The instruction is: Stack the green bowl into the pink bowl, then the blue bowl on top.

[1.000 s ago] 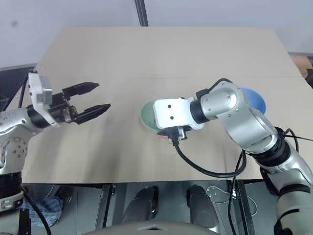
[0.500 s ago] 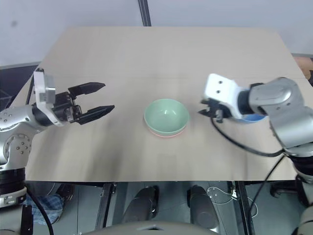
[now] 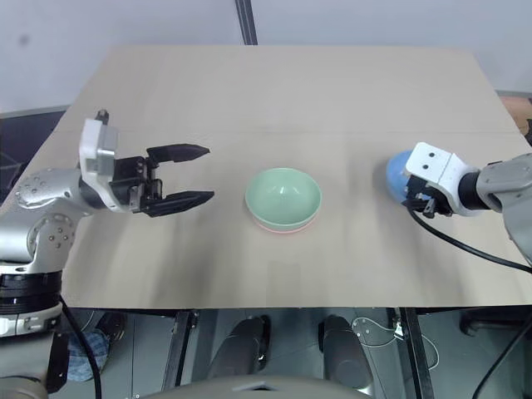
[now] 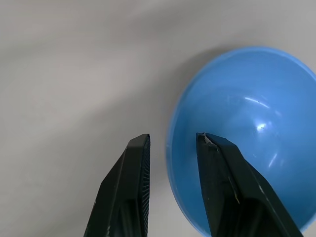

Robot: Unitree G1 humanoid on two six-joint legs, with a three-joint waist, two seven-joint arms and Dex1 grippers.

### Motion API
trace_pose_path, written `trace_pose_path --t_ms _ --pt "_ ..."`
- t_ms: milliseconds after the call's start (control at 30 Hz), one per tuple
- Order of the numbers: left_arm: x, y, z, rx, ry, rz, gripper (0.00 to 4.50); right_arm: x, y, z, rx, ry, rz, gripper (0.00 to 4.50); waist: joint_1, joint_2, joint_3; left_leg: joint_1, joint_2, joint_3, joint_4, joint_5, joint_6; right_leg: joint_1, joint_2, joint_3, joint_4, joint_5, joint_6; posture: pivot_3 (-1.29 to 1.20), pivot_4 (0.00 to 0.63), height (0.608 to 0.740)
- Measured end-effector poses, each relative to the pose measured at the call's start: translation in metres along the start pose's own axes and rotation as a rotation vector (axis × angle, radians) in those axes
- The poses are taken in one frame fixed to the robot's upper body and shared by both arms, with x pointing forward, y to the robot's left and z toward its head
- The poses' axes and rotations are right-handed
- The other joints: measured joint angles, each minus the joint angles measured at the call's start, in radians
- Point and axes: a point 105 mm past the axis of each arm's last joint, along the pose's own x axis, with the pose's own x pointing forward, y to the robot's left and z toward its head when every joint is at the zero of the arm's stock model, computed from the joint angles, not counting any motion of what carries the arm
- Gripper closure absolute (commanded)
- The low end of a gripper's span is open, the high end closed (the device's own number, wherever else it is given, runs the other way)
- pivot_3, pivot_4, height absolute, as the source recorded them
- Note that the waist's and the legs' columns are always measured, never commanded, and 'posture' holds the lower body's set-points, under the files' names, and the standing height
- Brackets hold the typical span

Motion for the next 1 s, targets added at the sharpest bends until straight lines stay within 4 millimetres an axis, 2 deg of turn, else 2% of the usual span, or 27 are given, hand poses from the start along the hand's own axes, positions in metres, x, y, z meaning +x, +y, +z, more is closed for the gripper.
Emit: trace_pose_path --t_ms 133,300,400,433,467,767,800,833,867,933,1000 --pt "-0.001 0.0 -0.001 -0.007 0.0 -0.005 0.0 0.014 0.001 -0.012 0.011 0.047 -0.006 2.96 0.001 0.0 0.0 0.0 0.0 0.0 0.001 0.0 0.0 0.0 0.0 0.0 0.0 0.0 0.0 0.0 0.15 0.74" --pt "0.0 0.001 -0.001 -0.007 -0.001 -0.006 0.0 0.025 0.004 -0.012 0.014 0.048 0.016 2.96 0.0 0.0 0.0 0.0 0.0 0.0 0.001 0.0 0.0 0.0 0.0 0.0 0.0 0.0 0.0 0.0 0.15 0.74" --pt "0.0 0.001 -0.001 -0.007 -0.001 -0.006 0.0 0.029 0.002 -0.013 0.013 0.049 0.016 3.76 0.001 0.0 0.0 0.0 0.0 0.0 0.001 0.0 0.0 0.0 0.0 0.0 0.0 0.0 0.0 0.0 0.15 0.74" --pt "0.0 0.001 -0.001 -0.007 -0.001 -0.005 0.0 0.03 0.002 -0.013 0.004 0.046 0.018 4.23 0.001 0.0 0.0 0.0 0.0 0.0 0.001 0.0 0.0 0.0 0.0 0.0 0.0 0.0 0.0 0.0 0.15 0.74" --pt "0.0 0.001 -0.001 -0.007 -0.001 -0.002 0.0 0.03 0.002 -0.012 -0.004 0.041 0.024 4.47 0.001 0.0 0.0 0.0 0.0 0.0 0.001 0.0 0.0 0.0 0.0 0.0 0.0 0.0 0.0 0.0 0.15 0.74" --pt "-0.001 0.003 -0.003 -0.017 0.004 0.021 0.0 0.028 0.011 -0.001 -0.069 0.001 0.064 4.47 0.001 0.0 0.0 0.0 0.0 0.0 0.001 0.0 0.0 0.0 0.0 0.0 0.0 0.0 0.0 0.0 0.15 0.74" --pt "-0.002 0.002 -0.004 -0.02 0.005 0.022 0.0 0.027 0.014 0.005 -0.097 -0.023 0.077 4.47 0.001 0.0 0.0 0.0 0.0 0.0 0.001 0.0 0.0 0.0 0.0 0.0 0.0 0.0 0.0 0.0 0.15 0.74" --pt "-0.002 0.002 -0.005 -0.021 0.009 0.026 0.0 0.018 0.023 0.041 -0.125 -0.175 0.135 4.47 -0.005 0.001 0.001 0.0 0.0 0.001 0.001 0.0 0.0 0.0 0.0 0.001 0.001 0.0 0.0 0.0 0.15 0.74" --pt "-0.002 0.002 -0.005 -0.021 0.009 0.025 0.0 0.014 0.025 0.052 -0.141 -0.219 0.145 4.47 -0.006 0.001 0.001 0.0 0.0 0.001 0.001 0.0 0.0 0.0 0.001 0.001 0.001 0.0 0.0 0.0 0.15 0.74" --pt "-0.002 0.003 -0.006 -0.014 0.02 0.033 0.0 -0.012 0.038 0.096 -0.218 -0.399 0.201 4.47 -0.006 0.001 0.001 0.0 0.001 -0.001 0.0 0.0 0.0 0.0 0.001 0.0 0.001 0.0 0.0 0.0 0.15 0.74" --pt "-0.003 0.005 -0.008 -0.007 0.027 0.045 0.0 -0.035 0.058 0.124 -0.307 -0.521 0.276 4.47 0.0 0.001 0.001 0.0 0.001 -0.002 0.0 0.0 0.0 0.0 0.001 -0.001 0.0 0.0 0.0 0.0 0.15 0.74"
